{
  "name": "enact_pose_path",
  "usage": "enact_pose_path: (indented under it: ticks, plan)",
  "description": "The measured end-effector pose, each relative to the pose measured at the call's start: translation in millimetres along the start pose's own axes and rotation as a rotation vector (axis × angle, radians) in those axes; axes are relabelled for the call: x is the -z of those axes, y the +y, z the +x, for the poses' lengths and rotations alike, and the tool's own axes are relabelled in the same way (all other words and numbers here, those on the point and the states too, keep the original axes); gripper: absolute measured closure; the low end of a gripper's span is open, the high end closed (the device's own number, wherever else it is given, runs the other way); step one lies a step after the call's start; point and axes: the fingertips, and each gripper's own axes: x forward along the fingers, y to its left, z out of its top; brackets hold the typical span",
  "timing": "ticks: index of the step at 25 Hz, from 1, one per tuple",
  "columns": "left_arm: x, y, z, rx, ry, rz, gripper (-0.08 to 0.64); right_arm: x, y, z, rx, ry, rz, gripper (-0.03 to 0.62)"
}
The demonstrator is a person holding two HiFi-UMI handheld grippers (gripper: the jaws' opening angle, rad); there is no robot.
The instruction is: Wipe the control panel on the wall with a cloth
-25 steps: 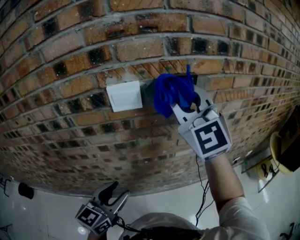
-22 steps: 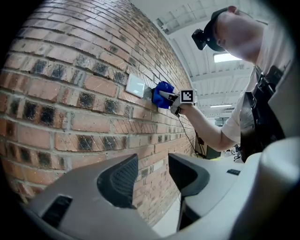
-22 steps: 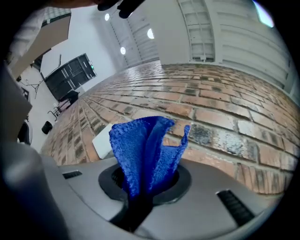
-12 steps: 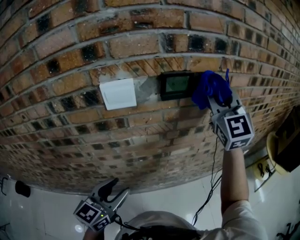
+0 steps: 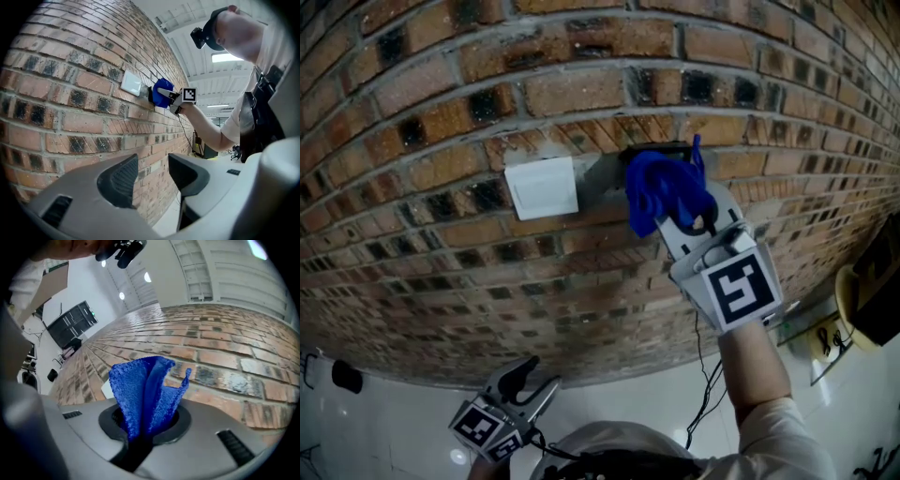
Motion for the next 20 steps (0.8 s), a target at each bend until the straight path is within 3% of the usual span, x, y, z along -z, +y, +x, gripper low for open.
enact_pose_path:
  ticks: [3,7,12,20]
  plan:
    - [-3,1,-5,-0.013,-0.007,0.005,0.354,-5,29,23,-0.064,-0.002,0.007,0.502]
    - [-3,2,-12,-0.025,-0.016,0.005,0.354,-3,23,32,-0.037,-0.027,0.035,0.502]
    - [10,8,-15,-0.028,0.025,0.008,0.354,10,-18,3,0.062,0.019,0.029,0.503]
    - [0,-3,-2,0.017,-0.003,0.005,0.354,58,-99,-45,0.228,0.130,-0.028,0.503]
